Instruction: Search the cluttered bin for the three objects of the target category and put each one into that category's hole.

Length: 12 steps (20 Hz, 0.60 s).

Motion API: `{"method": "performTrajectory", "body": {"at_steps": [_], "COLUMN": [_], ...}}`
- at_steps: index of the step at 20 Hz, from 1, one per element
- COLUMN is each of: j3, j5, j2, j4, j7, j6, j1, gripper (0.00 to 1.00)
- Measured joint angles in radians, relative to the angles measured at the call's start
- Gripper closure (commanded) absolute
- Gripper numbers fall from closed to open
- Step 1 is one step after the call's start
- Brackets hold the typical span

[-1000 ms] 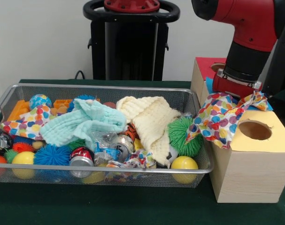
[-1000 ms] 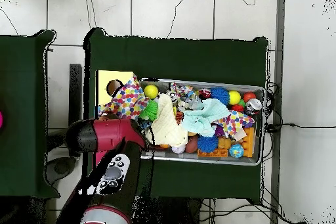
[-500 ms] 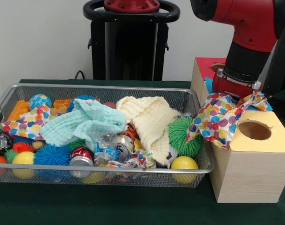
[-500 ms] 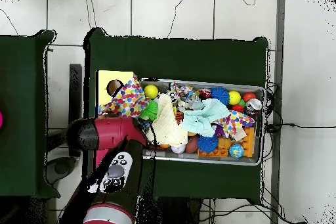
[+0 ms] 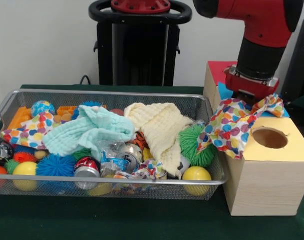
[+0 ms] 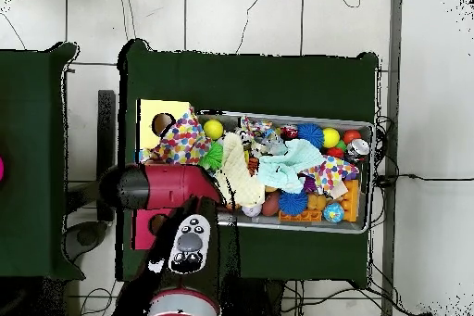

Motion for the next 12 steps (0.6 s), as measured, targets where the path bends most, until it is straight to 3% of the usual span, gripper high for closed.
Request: {"method": "performTrajectory", "body": {"at_steps": [12], "j3": [0.0], "j5": [-0.003], "j2": [-0.156], "j4": [0.014], "j7": [0.0], "j6": [0.199], "j1": [-0.018], "gripper": [0.0]}}
